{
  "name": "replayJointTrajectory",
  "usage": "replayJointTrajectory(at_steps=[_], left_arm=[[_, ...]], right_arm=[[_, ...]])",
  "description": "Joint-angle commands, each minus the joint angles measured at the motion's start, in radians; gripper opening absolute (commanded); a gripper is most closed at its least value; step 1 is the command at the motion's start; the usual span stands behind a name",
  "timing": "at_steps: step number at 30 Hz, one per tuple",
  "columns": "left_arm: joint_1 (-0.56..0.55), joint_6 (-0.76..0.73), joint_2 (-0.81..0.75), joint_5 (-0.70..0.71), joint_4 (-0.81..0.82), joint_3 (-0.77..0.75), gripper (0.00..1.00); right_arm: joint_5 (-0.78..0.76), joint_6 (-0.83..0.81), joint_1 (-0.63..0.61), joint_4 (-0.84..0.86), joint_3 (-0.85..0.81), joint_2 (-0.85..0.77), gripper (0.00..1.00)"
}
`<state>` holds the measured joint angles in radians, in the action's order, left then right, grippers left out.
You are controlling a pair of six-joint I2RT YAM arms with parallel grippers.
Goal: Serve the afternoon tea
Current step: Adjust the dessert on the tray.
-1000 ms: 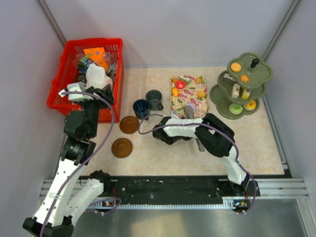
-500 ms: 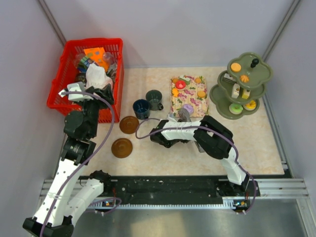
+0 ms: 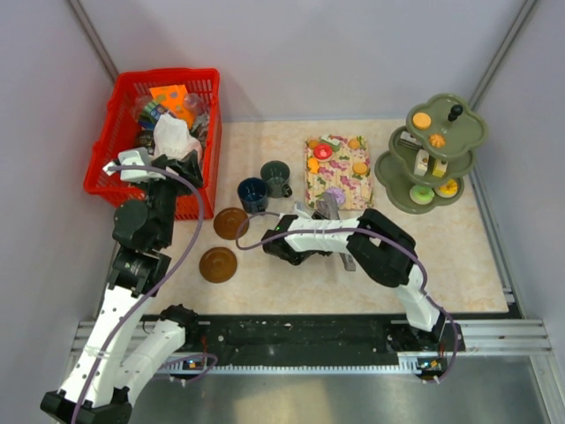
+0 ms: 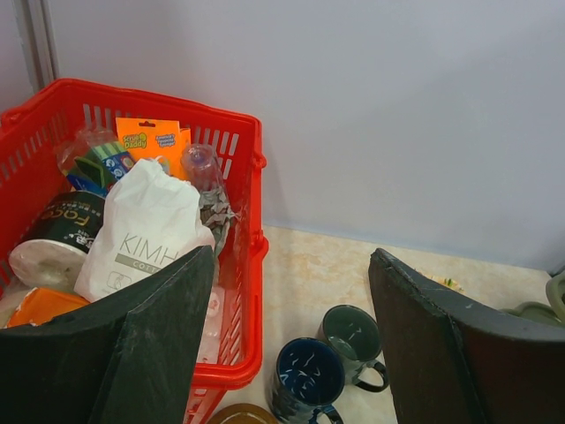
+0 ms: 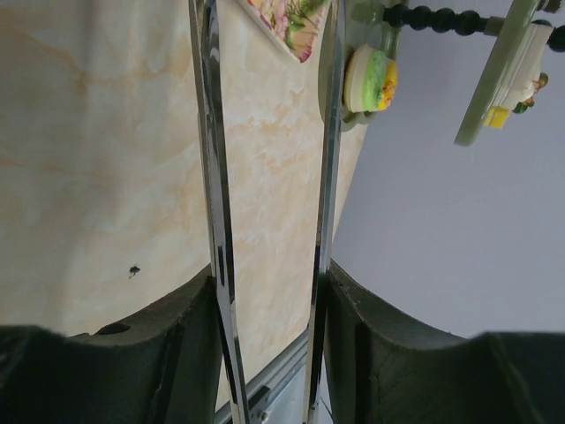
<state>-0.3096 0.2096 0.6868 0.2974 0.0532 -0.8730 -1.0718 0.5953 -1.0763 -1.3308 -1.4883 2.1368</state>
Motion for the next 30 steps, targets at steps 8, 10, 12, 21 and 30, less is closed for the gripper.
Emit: replayJointTrajectory(at_steps=[8, 10, 12, 21, 30], left_arm=[[-0.002, -0.013, -0.015, 0.003, 0.054, 0.002, 0.76], [-0.002, -0.013, -0.015, 0.003, 0.054, 0.002, 0.76], [-0.002, -0.013, -0.015, 0.005, 0.054, 0.002, 0.76], [-0.002, -0.016, -0.018, 0.005, 0.054, 0.000, 0.76], [-0.002, -0.016, -0.021, 0.005, 0.054, 0.002, 0.76]], right_arm=[[0.018, -0.054, -0.043, -0.034, -0.078, -0.100, 0.44], [0.041, -0.064, -0.045, -0.033, -0.092, -0.110, 0.44], [0.065, -0.078, -0.045, -0.025, -0.098, -0.123, 0.44], [0.274, -0.178, -0.033, 0.045, -0.150, -0.247, 0.44], [0.593, -0.173, 0.148, 0.077, -0.161, -0.377, 0.43]])
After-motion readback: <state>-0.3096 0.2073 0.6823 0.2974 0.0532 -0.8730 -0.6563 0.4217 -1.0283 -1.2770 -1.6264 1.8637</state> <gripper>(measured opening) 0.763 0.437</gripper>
